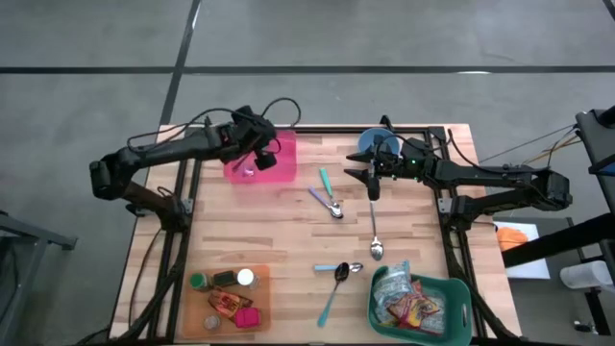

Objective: Pick & Place Food Item
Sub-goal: Put the black spoon into the pink bin

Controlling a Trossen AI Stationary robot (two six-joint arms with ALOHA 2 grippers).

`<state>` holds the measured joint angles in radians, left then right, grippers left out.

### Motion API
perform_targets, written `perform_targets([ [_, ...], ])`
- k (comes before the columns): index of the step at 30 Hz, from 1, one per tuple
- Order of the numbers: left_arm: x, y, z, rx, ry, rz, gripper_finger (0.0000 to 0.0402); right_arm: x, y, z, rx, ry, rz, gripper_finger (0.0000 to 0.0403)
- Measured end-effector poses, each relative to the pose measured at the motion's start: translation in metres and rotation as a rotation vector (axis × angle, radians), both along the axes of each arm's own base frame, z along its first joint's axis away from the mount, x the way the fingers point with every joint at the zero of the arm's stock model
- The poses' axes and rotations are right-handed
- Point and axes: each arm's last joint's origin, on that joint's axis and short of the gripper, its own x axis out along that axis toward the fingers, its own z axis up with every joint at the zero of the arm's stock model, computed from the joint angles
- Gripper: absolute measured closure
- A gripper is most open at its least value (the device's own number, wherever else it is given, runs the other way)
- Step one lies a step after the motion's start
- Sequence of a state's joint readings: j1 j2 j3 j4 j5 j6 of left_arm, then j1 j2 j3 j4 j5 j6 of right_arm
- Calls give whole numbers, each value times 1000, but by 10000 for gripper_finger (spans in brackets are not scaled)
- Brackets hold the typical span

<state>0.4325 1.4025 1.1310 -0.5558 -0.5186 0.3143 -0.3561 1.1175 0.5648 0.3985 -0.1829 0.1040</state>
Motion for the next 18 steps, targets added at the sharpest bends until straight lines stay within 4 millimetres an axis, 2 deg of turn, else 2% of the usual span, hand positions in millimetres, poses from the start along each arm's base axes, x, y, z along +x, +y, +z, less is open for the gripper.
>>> perform_targets([
  [5,-15,29,-20,-36,-52,32,401,0,0,0,0,0,0,192],
  [8,-25,40,-33,-99,-74,26,401,0,0,0,0,0,0,192],
  [11,-32,43,-45,-154,-66,18,401,0,0,0,0,0,0,192],
  [18,-40,35,-68,-219,-11,28,401,0,0,0,0,1,0,192],
])
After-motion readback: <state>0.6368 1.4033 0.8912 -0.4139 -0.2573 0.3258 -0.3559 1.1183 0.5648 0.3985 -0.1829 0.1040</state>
